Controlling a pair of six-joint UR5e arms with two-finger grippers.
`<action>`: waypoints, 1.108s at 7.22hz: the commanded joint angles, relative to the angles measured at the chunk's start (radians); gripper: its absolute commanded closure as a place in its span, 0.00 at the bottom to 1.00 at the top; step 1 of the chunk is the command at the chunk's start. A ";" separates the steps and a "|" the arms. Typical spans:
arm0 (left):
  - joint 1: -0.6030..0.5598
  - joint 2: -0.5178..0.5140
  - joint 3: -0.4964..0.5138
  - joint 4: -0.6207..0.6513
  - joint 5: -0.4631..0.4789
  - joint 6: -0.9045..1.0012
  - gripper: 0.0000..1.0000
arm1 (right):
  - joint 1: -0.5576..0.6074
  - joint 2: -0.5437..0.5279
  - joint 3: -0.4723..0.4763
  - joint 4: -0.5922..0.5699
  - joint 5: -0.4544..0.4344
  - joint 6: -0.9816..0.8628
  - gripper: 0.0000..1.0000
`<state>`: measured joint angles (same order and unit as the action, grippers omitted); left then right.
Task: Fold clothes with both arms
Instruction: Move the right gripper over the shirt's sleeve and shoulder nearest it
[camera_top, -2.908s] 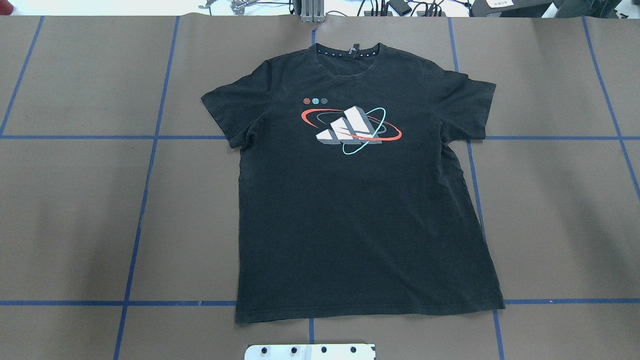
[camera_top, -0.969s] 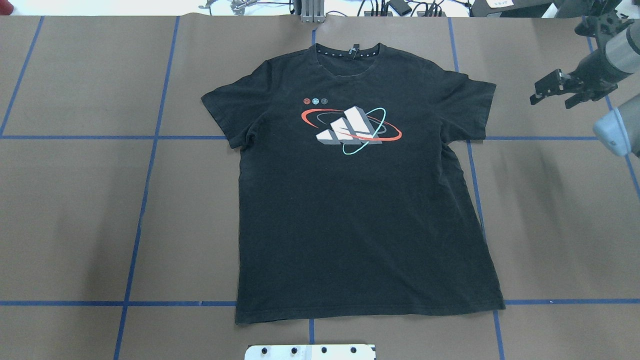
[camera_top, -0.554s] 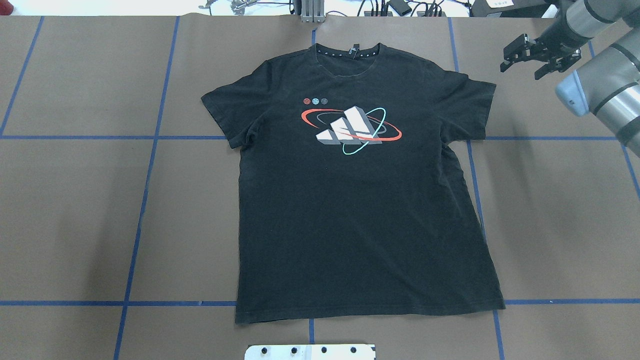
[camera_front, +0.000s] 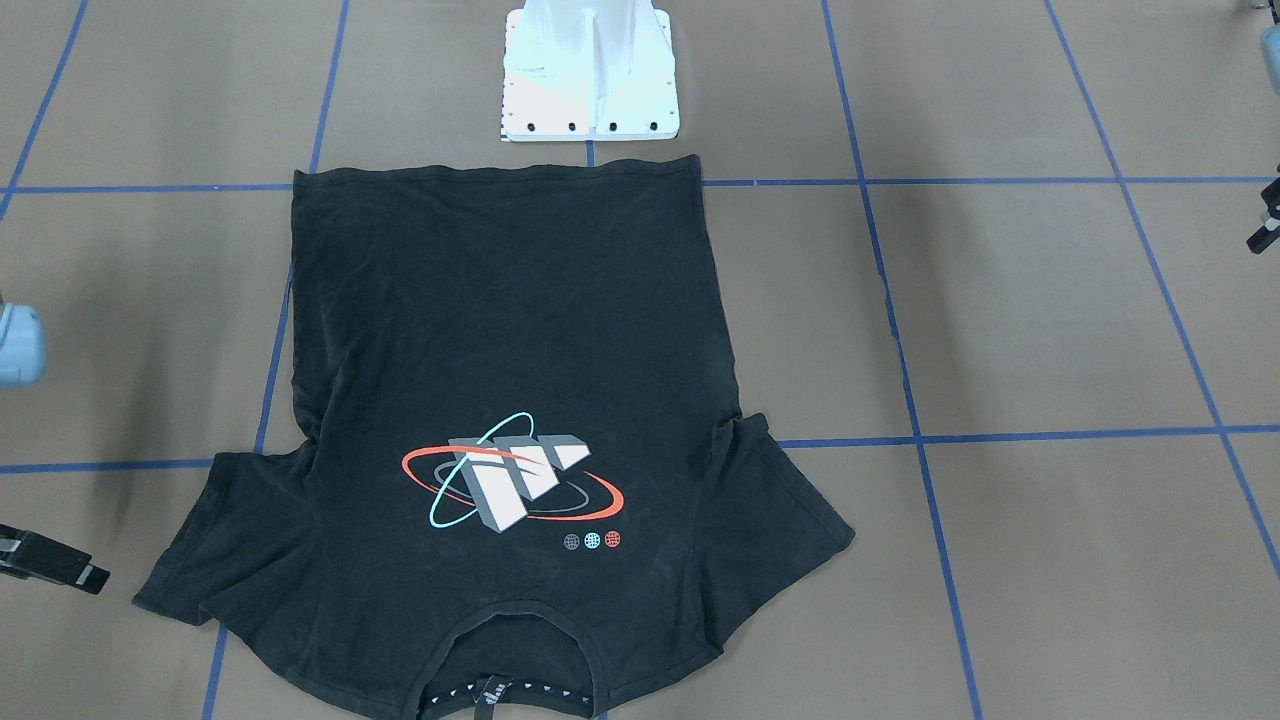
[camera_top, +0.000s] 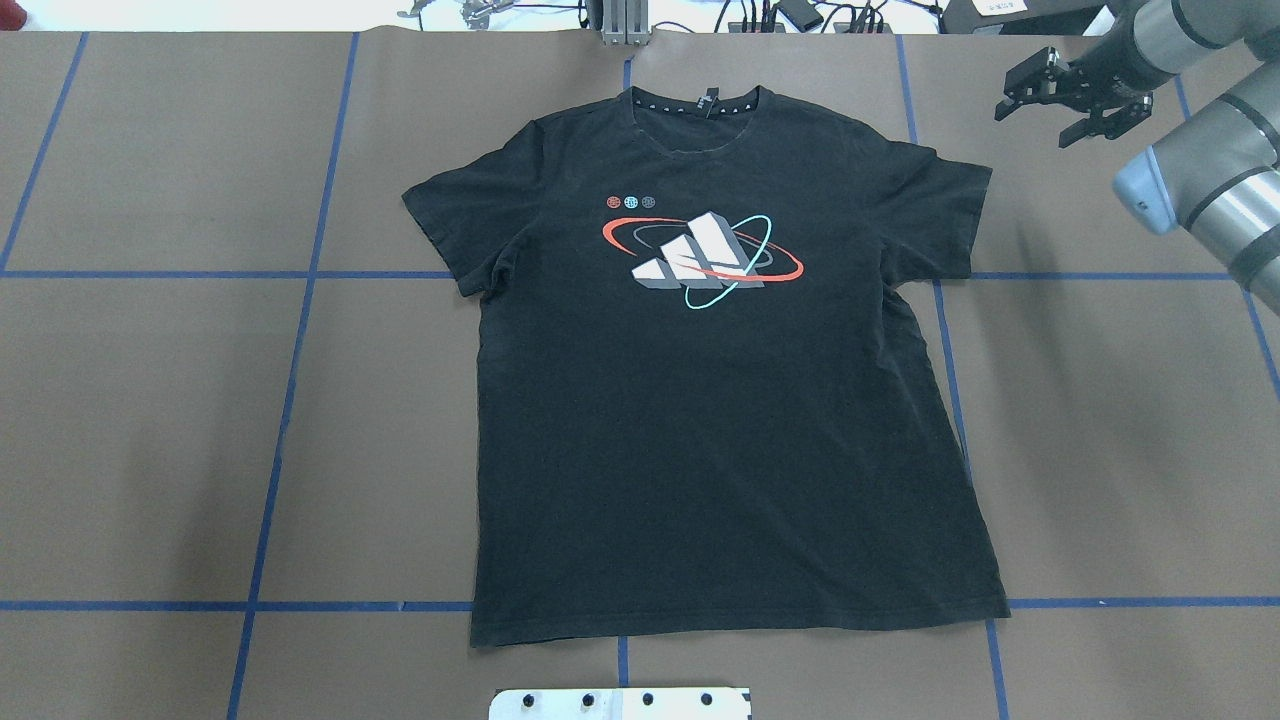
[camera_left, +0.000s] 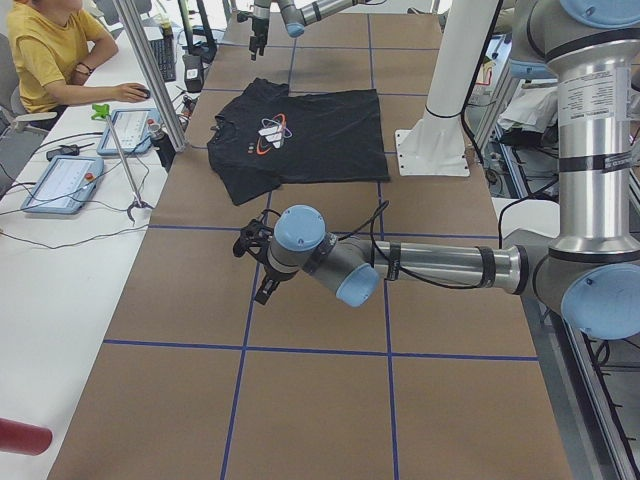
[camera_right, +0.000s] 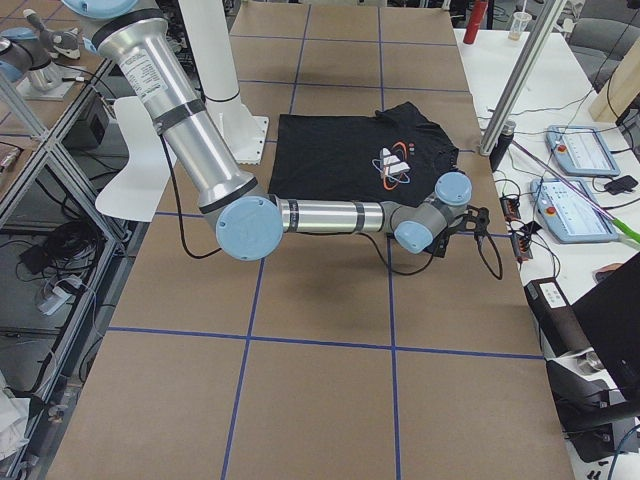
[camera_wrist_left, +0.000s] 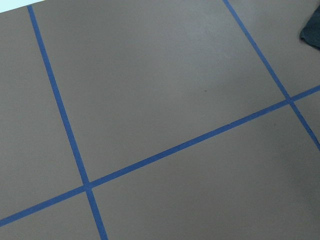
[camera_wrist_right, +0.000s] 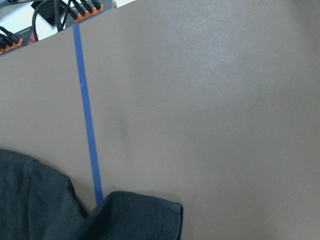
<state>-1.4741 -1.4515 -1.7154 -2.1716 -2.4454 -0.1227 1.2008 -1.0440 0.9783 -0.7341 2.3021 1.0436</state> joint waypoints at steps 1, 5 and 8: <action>0.000 0.000 -0.007 0.000 -0.001 0.000 0.00 | -0.070 0.018 -0.021 0.044 -0.158 0.091 0.02; 0.000 0.002 -0.016 0.000 -0.001 -0.002 0.00 | -0.138 0.015 -0.069 0.203 -0.288 0.184 0.04; 0.000 0.002 -0.018 0.000 -0.003 -0.002 0.00 | -0.139 0.019 -0.108 0.202 -0.280 0.203 0.11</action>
<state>-1.4742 -1.4496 -1.7314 -2.1721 -2.4471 -0.1243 1.0624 -1.0266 0.8838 -0.5334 2.0198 1.2434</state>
